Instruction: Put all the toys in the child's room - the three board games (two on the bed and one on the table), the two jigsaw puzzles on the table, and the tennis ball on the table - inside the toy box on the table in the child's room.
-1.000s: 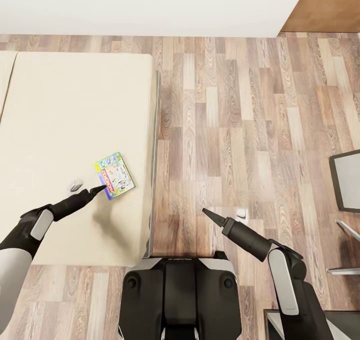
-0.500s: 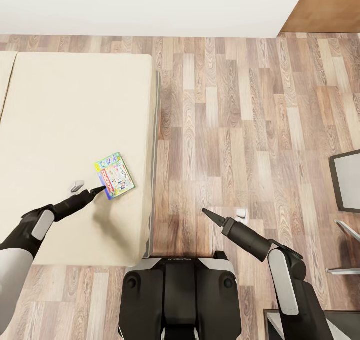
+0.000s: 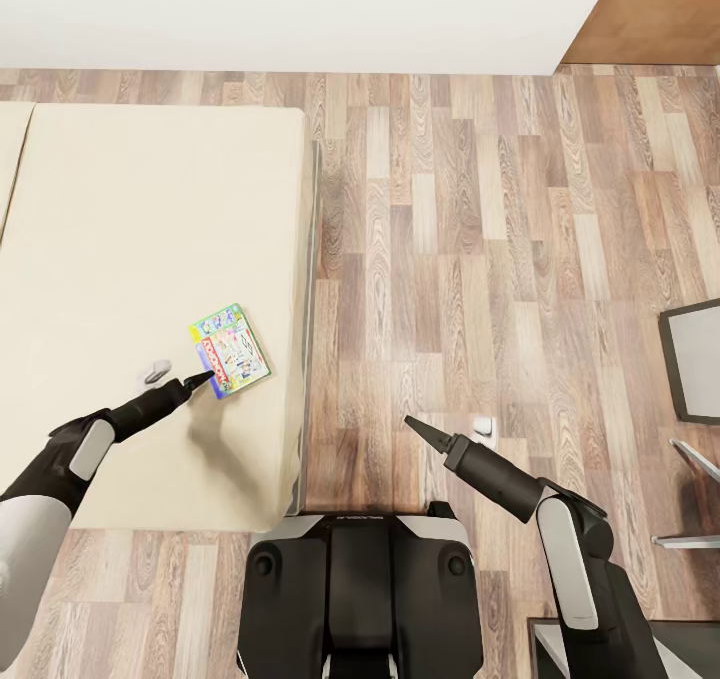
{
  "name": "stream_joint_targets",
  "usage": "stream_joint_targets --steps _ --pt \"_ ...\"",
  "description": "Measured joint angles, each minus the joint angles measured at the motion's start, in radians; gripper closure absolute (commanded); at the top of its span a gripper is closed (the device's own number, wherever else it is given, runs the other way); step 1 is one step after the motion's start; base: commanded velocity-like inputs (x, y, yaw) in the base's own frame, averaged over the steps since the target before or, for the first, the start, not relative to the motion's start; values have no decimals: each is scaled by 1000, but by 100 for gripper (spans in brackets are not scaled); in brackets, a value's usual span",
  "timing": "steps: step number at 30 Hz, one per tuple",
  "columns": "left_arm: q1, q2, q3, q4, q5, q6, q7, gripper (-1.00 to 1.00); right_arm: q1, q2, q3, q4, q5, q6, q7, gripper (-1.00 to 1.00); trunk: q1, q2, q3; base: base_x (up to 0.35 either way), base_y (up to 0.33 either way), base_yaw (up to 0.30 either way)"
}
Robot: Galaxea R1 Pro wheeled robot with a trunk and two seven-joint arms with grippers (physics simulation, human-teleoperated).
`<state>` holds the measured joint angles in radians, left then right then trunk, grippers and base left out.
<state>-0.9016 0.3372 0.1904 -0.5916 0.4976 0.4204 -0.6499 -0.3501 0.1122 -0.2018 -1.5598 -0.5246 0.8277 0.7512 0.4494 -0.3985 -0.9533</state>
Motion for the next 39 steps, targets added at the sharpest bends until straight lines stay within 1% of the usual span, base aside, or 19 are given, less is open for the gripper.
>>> stream_joint_targets --steps 7,10,15,23,27,36,39 --pt "0 -5 0 0 0 -14 0 -100 1 0 0 0 0 0 -1 -100 0 0 0 0 0 0" --pt "0 -15 -1 1 -1 -16 -1 -100 0 0 0 0 1 0 -1 -100 0 0 0 0 0 0" --pt "0 -47 -2 0 -2 -20 -1 -100 1 0 -1 0 1 0 -1 -100 0 0 0 0 0 0" --pt "0 -70 -5 0 -3 -44 0 -100 1 1 1 0 2 0 -2 -100 0 0 0 0 0 0" --pt "0 -77 -7 0 -3 -56 0 -100 1 1 0 0 2 0 -3 -100 0 0 0 0 0 0" --pt "0 -81 -8 1 -2 -90 0 -100 1 2 1 0 3 0 -4 -100 0 0 0 0 0 0" --pt "0 -81 -8 1 -3 -93 -1 -100 1 4 2 0 3 -17 -4 -100 0 0 0 0 0 0"
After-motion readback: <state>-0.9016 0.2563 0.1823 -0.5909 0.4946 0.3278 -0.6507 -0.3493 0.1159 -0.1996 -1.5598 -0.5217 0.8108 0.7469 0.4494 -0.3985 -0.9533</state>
